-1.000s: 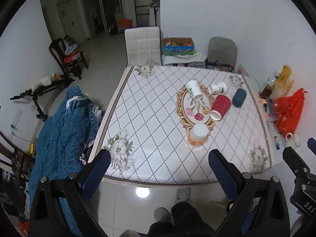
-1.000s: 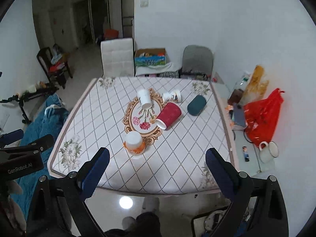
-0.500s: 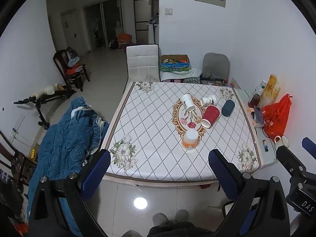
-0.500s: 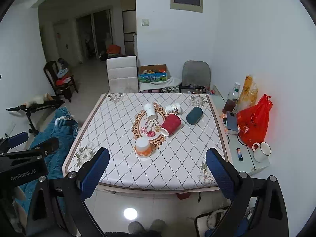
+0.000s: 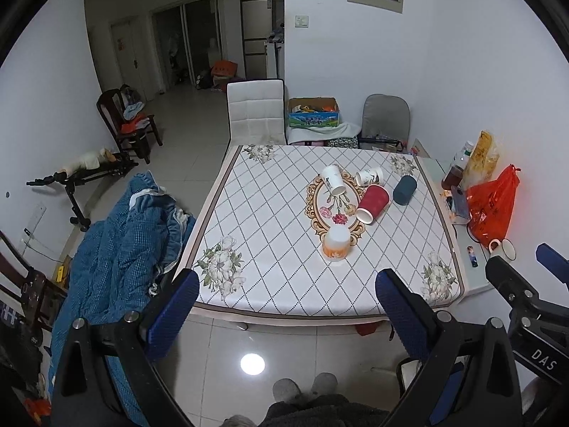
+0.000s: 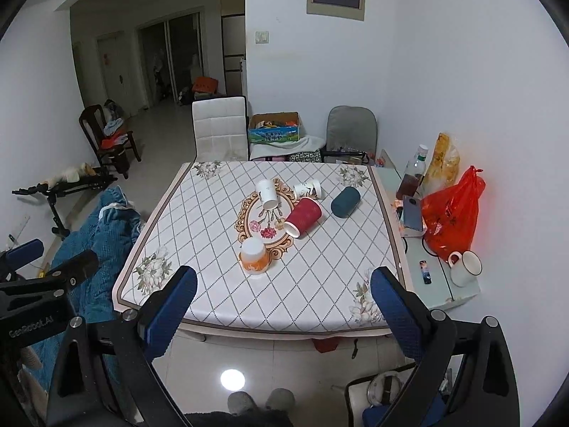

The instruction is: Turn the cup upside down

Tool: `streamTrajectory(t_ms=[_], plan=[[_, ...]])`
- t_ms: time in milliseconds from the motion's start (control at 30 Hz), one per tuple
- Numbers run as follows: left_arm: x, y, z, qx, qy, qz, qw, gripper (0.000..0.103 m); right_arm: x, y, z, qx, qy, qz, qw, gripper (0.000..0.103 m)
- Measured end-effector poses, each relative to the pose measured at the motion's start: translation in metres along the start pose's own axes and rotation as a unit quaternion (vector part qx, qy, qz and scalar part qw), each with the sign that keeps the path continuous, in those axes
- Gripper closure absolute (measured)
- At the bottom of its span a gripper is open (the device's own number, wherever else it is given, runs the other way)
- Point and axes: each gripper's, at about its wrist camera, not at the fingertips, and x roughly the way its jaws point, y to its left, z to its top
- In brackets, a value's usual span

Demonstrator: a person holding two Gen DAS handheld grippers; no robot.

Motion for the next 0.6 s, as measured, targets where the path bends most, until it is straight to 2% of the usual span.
streamTrajectory(t_ms=[600], plan=[[-0.0096, 0.0, -0.0051, -0.001, -0.009, 0.006, 0.9999, 0.001, 0.0085, -0.0086, 0.0006, 0.006, 0.003, 0.0, 1.0, 0.003]])
